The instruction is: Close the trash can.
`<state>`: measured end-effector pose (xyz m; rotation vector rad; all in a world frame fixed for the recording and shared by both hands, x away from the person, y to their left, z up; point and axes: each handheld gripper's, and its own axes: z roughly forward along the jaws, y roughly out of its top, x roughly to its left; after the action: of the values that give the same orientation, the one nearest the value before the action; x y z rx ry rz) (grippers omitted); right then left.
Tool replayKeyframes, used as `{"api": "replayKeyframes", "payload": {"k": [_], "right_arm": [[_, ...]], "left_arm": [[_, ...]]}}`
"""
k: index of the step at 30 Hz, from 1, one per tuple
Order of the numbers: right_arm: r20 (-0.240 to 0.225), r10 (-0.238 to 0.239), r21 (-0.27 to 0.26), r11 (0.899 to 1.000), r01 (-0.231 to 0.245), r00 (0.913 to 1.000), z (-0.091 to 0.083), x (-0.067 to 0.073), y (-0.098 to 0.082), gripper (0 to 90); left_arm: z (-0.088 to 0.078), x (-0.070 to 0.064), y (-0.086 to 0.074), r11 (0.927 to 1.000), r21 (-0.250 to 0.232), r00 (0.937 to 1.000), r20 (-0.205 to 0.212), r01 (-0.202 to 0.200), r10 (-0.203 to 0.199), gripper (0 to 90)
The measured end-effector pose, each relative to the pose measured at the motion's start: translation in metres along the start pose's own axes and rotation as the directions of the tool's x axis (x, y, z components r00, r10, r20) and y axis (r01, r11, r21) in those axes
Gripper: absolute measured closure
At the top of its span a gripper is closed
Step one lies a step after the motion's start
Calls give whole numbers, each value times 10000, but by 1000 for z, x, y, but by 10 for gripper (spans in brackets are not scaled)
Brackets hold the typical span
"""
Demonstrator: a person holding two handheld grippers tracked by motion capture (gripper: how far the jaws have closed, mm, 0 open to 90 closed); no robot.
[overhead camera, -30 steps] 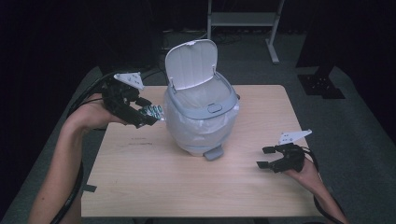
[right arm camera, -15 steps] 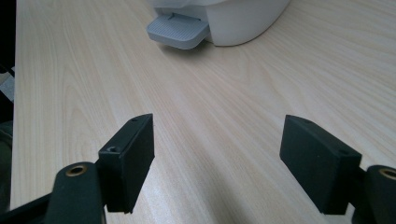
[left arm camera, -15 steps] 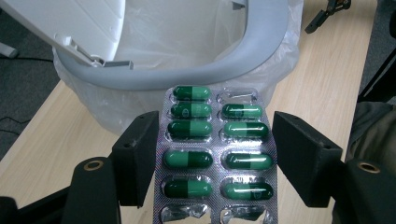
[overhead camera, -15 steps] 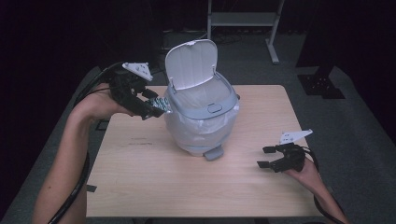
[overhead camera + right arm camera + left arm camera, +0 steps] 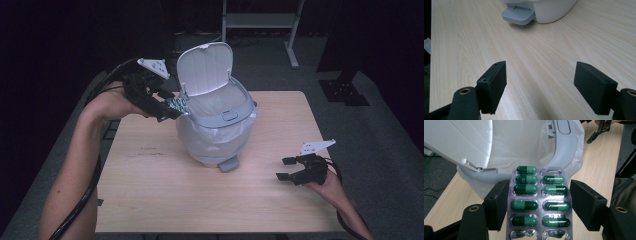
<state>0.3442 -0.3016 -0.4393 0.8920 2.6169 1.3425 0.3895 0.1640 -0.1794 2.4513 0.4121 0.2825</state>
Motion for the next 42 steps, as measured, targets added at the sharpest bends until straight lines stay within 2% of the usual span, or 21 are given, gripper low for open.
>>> {"api": "replayKeyframes", "payload": {"k": [15, 42], "right_arm": [[12, 82, 22, 10000, -82, 10000, -1, 0, -4, 250], [70, 202, -108, 9997, -201, 9998, -7, -1, -7, 250]], "left_arm": [[12, 5, 20, 9997, 13, 9995, 205, -256, 255, 333], [29, 10, 48, 9980, -18, 9970, 432, -634, 634, 333]]}}
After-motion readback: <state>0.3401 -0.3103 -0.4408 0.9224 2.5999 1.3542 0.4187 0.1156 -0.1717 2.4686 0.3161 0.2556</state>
